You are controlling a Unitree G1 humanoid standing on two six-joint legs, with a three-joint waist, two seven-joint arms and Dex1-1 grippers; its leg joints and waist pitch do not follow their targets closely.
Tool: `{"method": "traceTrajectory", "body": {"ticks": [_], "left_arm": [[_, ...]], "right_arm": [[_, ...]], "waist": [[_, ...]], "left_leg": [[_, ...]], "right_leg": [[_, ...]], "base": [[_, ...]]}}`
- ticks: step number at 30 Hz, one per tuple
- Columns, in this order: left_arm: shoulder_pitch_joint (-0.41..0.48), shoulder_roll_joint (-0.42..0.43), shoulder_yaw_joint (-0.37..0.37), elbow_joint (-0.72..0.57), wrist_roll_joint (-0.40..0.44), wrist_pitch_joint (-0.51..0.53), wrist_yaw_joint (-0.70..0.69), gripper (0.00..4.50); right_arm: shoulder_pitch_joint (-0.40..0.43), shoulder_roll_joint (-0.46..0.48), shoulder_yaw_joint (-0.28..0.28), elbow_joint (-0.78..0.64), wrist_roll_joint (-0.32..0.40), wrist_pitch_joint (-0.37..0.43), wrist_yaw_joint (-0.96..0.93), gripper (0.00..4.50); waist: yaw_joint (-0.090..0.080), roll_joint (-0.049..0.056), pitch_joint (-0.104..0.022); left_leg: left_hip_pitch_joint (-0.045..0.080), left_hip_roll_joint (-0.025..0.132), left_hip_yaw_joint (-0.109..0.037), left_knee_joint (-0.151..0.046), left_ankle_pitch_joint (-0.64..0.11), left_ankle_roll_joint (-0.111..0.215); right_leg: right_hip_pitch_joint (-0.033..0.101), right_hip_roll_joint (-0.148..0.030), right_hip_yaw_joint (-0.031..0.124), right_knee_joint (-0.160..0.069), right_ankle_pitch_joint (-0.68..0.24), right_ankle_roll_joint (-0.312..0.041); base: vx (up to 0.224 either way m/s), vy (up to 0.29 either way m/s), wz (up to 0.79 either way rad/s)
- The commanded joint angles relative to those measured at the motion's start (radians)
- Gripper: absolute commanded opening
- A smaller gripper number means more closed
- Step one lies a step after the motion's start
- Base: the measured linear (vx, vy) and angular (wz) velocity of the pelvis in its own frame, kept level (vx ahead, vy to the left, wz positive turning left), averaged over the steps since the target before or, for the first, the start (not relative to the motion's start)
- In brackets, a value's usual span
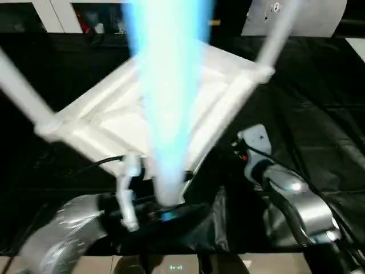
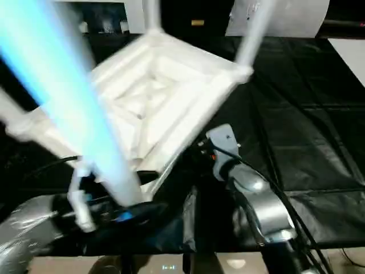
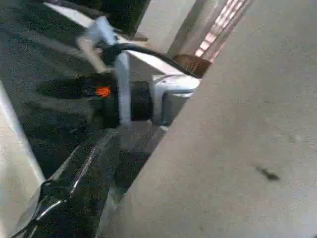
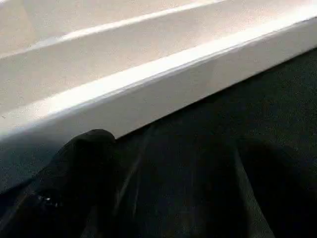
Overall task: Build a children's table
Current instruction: Rotate table base
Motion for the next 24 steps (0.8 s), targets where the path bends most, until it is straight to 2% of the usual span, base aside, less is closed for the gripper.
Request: {"method": "traceTrajectory", "body": {"ticks": [1, 4, 6, 7, 9, 11, 12, 13, 14, 15, 17, 18, 19, 20, 22, 23, 24], "left_arm": [[-0.025, -0.034, -0.082, 0.018, 0.026, -0.009, 0.001, 3.98], [-0.036, -0.045, -0.095, 0.025, 0.036, -0.014, 0.003, 3.98], [-0.074, -0.078, -0.114, 0.086, 0.095, -0.068, 0.03, 3.98], [-0.096, -0.091, -0.118, 0.119, 0.125, -0.093, 0.048, 3.98], [-0.12, -0.103, -0.117, 0.154, 0.154, -0.122, 0.066, 3.98], [-0.148, -0.116, -0.114, 0.191, 0.187, -0.157, 0.081, 3.98], [-0.181, -0.134, -0.113, 0.234, 0.236, -0.207, 0.108, 3.98], [-0.19, -0.14, -0.113, 0.247, 0.252, -0.225, 0.118, 3.98], [-0.195, -0.144, -0.113, 0.256, 0.262, -0.237, 0.123, 3.98], [-0.201, -0.155, -0.113, 0.271, 0.289, -0.261, 0.154, 3.98], [-0.204, -0.162, -0.111, 0.28, 0.305, -0.271, 0.177, 3.98], [-0.215, -0.171, -0.104, 0.305, 0.342, -0.306, 0.216, 3.98], [-0.215, -0.171, -0.104, 0.305, 0.342, -0.306, 0.216, 3.98], [-0.219, -0.174, -0.094, 0.323, 0.359, -0.324, 0.232, 3.98], [-0.221, -0.166, -0.084, 0.324, 0.363, -0.327, 0.226, 3.98], [-0.22, -0.164, -0.084, 0.321, 0.36, -0.323, 0.222, 3.98], [-0.217, -0.158, -0.083, 0.315, 0.354, -0.318, 0.211, 3.98]], "right_arm": [[-0.037, 0.039, 0.069, 0.008, 0.007, -0.054, 0.042, 4.5], [-0.044, 0.045, 0.072, 0.018, 0.005, -0.059, 0.042, 4.5], [-0.064, 0.062, 0.079, 0.063, -0.012, -0.084, 0.045, 4.5], [-0.077, 0.075, 0.075, 0.091, -0.019, -0.098, 0.036, 4.5], [-0.089, 0.087, 0.064, 0.119, -0.025, -0.111, 0.026, 4.5], [-0.1, 0.093, 0.047, 0.147, -0.031, -0.123, 0.021, 4.5], [-0.103, 0.08, 0.019, 0.17, -0.035, -0.14, 0.02, 4.5], [-0.102, 0.072, 0.009, 0.175, -0.035, -0.145, 0.02, 4.5], [-0.1, 0.068, 0.004, 0.178, -0.035, -0.149, 0.02, 4.5], [-0.086, 0.044, -0.021, 0.181, -0.032, -0.162, 0.016, 4.5], [-0.077, 0.029, -0.035, 0.182, -0.03, -0.169, 0.018, 4.5], [-0.055, -0.007, -0.074, 0.181, -0.035, -0.181, 0.027, 4.5], [-0.055, -0.007, -0.074, 0.181, -0.035, -0.181, 0.027, 4.5], [-0.034, -0.036, -0.102, 0.18, -0.038, -0.193, 0.042, 4.5], [-0.01, -0.072, -0.133, 0.17, -0.031, -0.2, 0.061, 4.5], [-0.007, -0.077, -0.137, 0.168, -0.03, -0.2, 0.064, 4.5], [0.001, -0.088, -0.143, 0.162, -0.026, -0.2, 0.069, 4.5]], "waist": [[0.006, -0.009, -0.075], [0.005, -0.011, -0.078], [0.005, -0.011, -0.077], [0.003, -0.006, -0.078], [0.004, -0.007, -0.077], [0.003, -0.01, -0.077], [0.004, -0.014, -0.079], [0.008, -0.013, -0.08], [0.006, -0.014, -0.085], [0.01, -0.011, -0.088], [0.012, -0.011, -0.091], [0.016, -0.011, -0.09], [0.022, -0.015, -0.09], [0.027, -0.013, -0.092], [0.028, -0.018, -0.093], [0.029, -0.015, -0.095], [0.027, -0.019, -0.093]], "left_leg": [[0.008, 0.016, 0.003, -0.056, -0.181, 0.044], [0.005, 0.015, 0.003, -0.053, -0.174, 0.05], [0.008, 0.015, 0.005, -0.051, -0.179, 0.054], [0.008, 0.014, 0.004, -0.05, -0.189, 0.054], [0.009, 0.016, 0.003, -0.049, -0.207, 0.046], [0.008, 0.015, 0.0, -0.049, -0.232, 0.035], [0.009, 0.014, 0.0, -0.048, -0.239, 0.036], [0.013, 0.014, 0.0, -0.046, -0.241, 0.033], [0.009, 0.014, 0.0, -0.045, -0.233, 0.032], [0.008, 0.017, -0.002, -0.044, -0.232, 0.031], [0.009, 0.017, -0.001, -0.042, -0.23, 0.032], [0.009, 0.018, 0.001, -0.042, -0.237, 0.037], [0.01, 0.017, 0.002, -0.04, -0.241, 0.04], [0.01, 0.015, 0.004, -0.039, -0.244, 0.043], [0.007, 0.012, 0.002, -0.039, -0.248, 0.045], [0.008, 0.012, 0.002, -0.037, -0.248, 0.045], [0.003, 0.01, 0.001, -0.038, -0.248, 0.048]], "right_leg": [[0.068, -0.048, 0.039, -0.049, -0.293, -0.144], [0.072, -0.049, 0.039, -0.047, -0.293, -0.147], [0.067, -0.046, 0.039, -0.049, -0.306, -0.145], [0.067, -0.046, 0.038, -0.05, -0.322, -0.149], [0.066, -0.047, 0.038, -0.053, -0.347, -0.145], [0.067, -0.049, 0.037, -0.056, -0.397, -0.126], [0.066, -0.048, 0.036, -0.061, -0.421, -0.113], [0.063, -0.048, 0.037, -0.061, -0.428, -0.106], [0.068, -0.049, 0.037, -0.056, -0.42, -0.109], [0.068, -0.049, 0.035, -0.055, -0.411, -0.114], [0.067, -0.049, 0.036, -0.053, -0.398, -0.121], [0.066, -0.048, 0.036, -0.057, -0.401, -0.12], [0.066, -0.046, 0.036, -0.057, -0.405, -0.116], [0.065, -0.047, 0.036, -0.062, -0.421, -0.111], [0.068, -0.047, 0.033, -0.063, -0.451, -0.1], [0.069, -0.047, 0.032, -0.062, -0.458, -0.098], [0.07, -0.047, 0.03, -0.065, -0.483, -0.089]], "base": [[0.0, 0.0, 0.0], [0.0, 0.0, 0.0], [0.0, 0.0, 0.0], [0.0, 0.0, 0.0], [0.0, 0.0, 0.0], [0.0, 0.0, 0.0], [0.0, 0.0, 0.0], [0.0, 0.0, 0.0], [0.0, 0.0, 0.0], [0.0, 0.0, 0.0], [0.0, 0.0, 0.0], [0.0, 0.0, 0.0], [0.0, 0.0, 0.0], [0.0, 0.0, 0.0], [0.0, 0.0, 0.0], [0.0, 0.0, 0.0], [0.0, 0.0, 0.0]]}}
